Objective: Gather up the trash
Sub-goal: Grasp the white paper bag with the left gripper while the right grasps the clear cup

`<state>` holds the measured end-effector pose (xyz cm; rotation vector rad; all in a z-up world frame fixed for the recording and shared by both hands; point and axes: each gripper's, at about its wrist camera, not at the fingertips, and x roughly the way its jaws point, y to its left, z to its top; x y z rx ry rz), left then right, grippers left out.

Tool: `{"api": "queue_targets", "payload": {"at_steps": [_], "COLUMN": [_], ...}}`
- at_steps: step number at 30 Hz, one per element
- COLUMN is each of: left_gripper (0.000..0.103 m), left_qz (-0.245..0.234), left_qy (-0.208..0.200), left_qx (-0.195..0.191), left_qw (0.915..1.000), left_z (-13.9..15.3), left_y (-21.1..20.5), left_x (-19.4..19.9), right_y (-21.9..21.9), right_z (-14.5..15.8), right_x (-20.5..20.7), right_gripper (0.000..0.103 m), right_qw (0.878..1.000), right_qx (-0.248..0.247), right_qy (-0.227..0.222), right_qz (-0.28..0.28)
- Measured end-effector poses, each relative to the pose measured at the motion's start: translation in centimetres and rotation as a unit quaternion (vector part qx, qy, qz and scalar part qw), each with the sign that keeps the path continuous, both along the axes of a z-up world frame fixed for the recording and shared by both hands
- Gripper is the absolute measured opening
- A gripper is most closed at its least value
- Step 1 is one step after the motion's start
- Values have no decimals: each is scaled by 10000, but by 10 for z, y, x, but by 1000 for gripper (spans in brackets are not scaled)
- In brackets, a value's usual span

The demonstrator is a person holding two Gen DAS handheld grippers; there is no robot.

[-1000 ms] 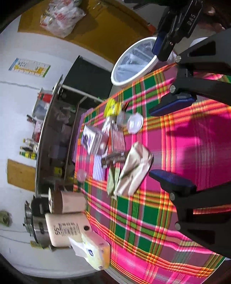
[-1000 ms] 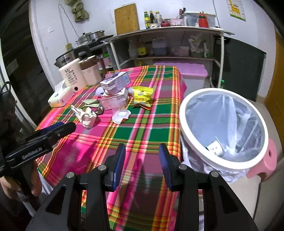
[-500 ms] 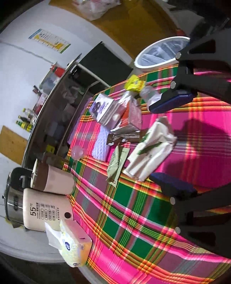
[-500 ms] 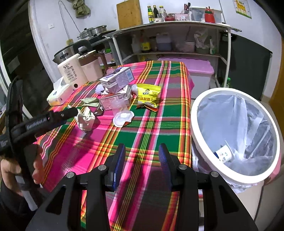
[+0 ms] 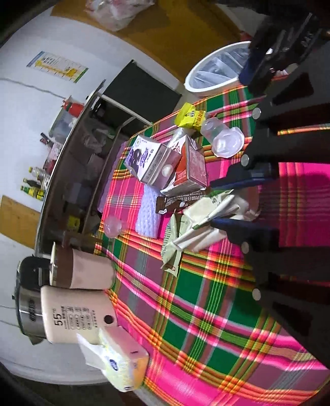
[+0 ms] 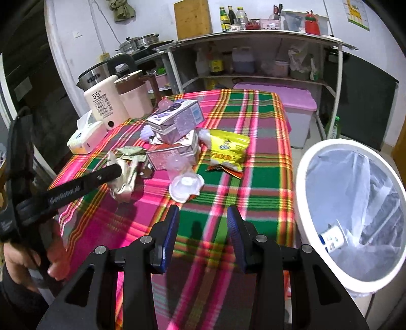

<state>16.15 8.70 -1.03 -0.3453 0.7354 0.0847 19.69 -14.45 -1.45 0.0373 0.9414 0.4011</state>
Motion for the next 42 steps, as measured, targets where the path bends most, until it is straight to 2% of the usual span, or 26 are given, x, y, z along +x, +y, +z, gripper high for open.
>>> {"api": "queue_targets", "payload": {"at_steps": [5, 9, 11, 21, 23, 25, 42], "left_gripper": [15, 15, 15, 18, 18, 18, 17], "left_qz": [-33, -65, -99, -270, -300, -332, -250], "left_qy": [-6, 16, 55, 329, 334, 336, 111], "left_qx": [8, -13, -44, -169, -125, -83, 159], "left_qw": [10000, 10000, 9999, 9989, 9989, 9989, 9995], "left_z": [1, 0, -1, -12, -13, -14, 2], "left_y": [12, 20, 25, 29, 27, 25, 15], "left_x": [-5, -6, -5, 9, 10, 10, -19], "right_y": [14, 27, 34, 58, 58, 57, 41], "right_z": [-3, -4, -6, -26, -29, -30, -4], "right_x": [10, 20, 26, 52, 55, 56, 21], "right_gripper": [40, 42, 49, 50, 46, 32, 32], "right_qw": [9999, 9998, 9997, 9995, 9995, 9995, 9995], "right_qx": [-18, 3, 7, -229, -226, -228, -218], "right_qy": [-5, -67, -84, 105, 158, 166, -168], "right_qz": [106, 196, 235, 214, 155, 138, 144]}}
